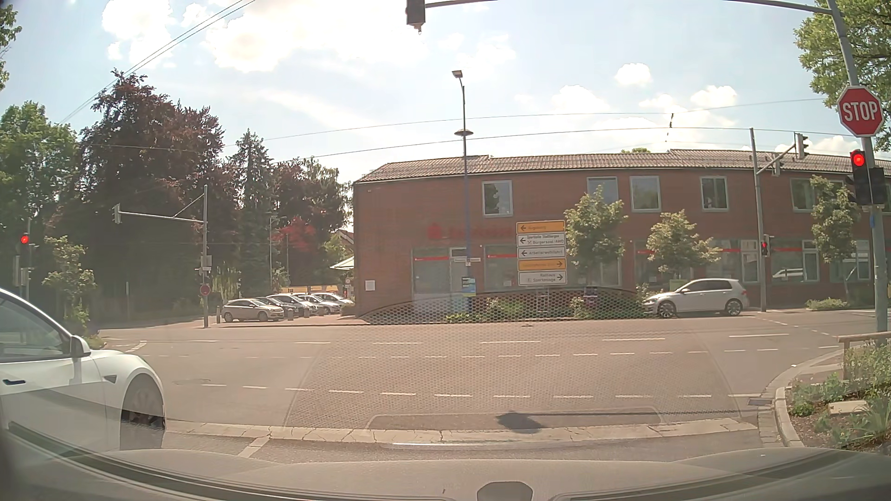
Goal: Follow the waypoints while adhering to traffic rules and regulations
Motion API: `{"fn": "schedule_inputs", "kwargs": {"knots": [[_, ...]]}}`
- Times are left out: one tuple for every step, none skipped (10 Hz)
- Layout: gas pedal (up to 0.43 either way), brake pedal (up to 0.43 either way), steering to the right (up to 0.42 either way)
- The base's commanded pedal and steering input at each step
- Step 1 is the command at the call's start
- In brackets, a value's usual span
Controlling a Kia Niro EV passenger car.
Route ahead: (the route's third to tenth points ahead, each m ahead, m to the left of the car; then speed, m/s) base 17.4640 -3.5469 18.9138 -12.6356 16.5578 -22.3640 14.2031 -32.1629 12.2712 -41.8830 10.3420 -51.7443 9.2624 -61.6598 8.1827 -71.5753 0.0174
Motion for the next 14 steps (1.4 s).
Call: {"fn": "schedule_inputs", "kwargs": {"knots": [[0.0,0.238,0.093],[0.0,0.244,0.093],[0.0,0.244,0.093],[0.0,0.244,0.093],[0.0,0.25,0.093],[0.0,0.25,0.093],[0.0,0.256,0.093],[0.0,0.256,0.093],[0.0,0.256,0.093],[0.0,0.256,0.093],[0.0,0.256,0.093],[0.0,0.262,0.093],[0.0,0.262,0.093],[0.0,0.262,0.093]]}}
